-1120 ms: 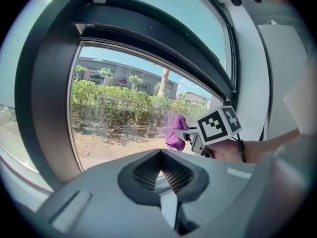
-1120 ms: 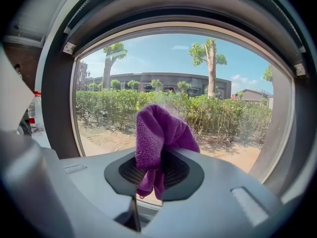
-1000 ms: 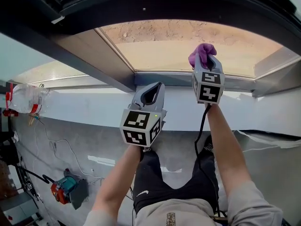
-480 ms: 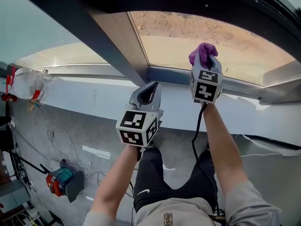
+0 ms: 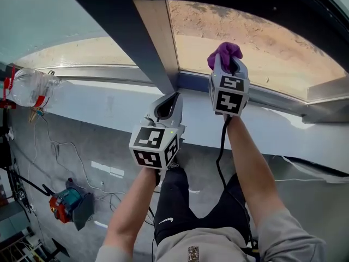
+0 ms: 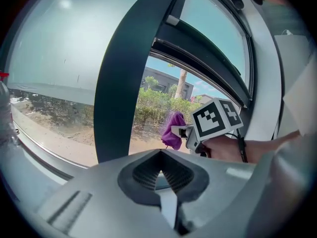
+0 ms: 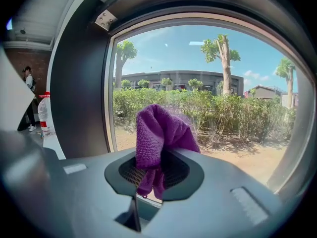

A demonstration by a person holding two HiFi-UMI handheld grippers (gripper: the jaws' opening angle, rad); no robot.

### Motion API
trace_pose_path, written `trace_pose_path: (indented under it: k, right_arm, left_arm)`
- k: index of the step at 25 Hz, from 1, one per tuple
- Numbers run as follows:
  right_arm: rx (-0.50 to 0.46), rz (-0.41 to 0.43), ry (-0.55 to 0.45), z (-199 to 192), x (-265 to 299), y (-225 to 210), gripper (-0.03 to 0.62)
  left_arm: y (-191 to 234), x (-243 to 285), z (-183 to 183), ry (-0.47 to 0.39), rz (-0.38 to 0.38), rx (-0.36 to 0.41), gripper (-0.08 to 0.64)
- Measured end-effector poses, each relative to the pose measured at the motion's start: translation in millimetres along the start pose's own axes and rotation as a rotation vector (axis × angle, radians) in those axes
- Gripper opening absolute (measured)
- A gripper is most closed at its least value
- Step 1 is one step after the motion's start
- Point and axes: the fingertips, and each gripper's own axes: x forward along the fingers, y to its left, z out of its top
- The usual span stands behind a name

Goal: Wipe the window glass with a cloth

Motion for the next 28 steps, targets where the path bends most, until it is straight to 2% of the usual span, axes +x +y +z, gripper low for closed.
trace_pose_path:
  k: [7,12,18,22,28]
  right_arm:
    - [0.005,0.058,-0.007,5.5,13.4,39.3,0.089]
    - [-0.048,0.114,-0.016,3.0,21.0,63.5,0.089]
    - [-0.079,0.287,-0.088,10.3,29.3,99.0,0.091]
    - [-0.161,0.396,-0.145,14.8,34.5,119.5,0.091]
    - [-0.216,0.481,-0.214,8.0,35.5,131.9,0.091]
  left_arm:
    - [23.8,-5.8,-4.0,-0.002,0.027,-0.013,0.000]
    - [30.2,-5.2,-16.0,0.003,0.037,-0.029,0.000]
    - [33.3,1.8,-27.0,0.008,0.045,-0.018,0.000]
    - [40.7,9.2,-29.9,-0.001,0.056,-0.010,0.000]
    - [48.8,18.5,-48.8,-0.013,0.075,-0.008,0.000]
